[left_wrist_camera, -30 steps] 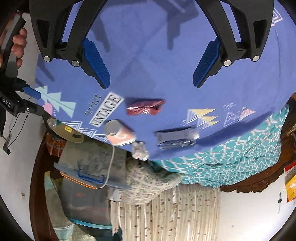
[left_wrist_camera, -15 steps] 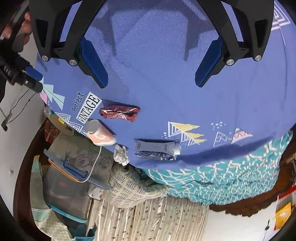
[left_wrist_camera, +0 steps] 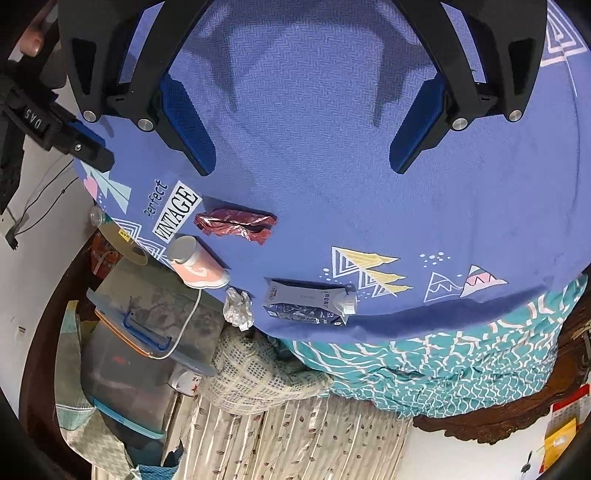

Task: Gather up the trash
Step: 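Lower the right gripper onto the red wrapper and close it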

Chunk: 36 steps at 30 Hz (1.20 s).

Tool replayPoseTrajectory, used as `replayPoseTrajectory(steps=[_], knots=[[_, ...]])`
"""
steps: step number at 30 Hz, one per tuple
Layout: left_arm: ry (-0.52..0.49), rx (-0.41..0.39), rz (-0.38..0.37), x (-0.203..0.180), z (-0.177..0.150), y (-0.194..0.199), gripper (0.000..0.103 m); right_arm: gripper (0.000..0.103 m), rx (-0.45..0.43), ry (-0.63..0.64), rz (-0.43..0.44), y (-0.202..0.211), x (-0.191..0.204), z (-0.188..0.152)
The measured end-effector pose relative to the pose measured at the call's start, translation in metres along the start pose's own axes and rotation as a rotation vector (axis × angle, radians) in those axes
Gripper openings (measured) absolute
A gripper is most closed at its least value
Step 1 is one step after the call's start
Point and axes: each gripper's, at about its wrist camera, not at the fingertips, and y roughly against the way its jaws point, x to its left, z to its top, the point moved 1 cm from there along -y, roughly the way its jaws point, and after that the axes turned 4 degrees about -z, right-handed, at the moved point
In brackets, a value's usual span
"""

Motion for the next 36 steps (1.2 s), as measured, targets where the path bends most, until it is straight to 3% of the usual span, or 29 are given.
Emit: replayPoseTrajectory(steps=[36], knots=[[0.124,-0.004,-0.008,0.029,0.002,0.003,0.091,0.093,0.034,0.089,0.095,0.0,0.037,-0.002]])
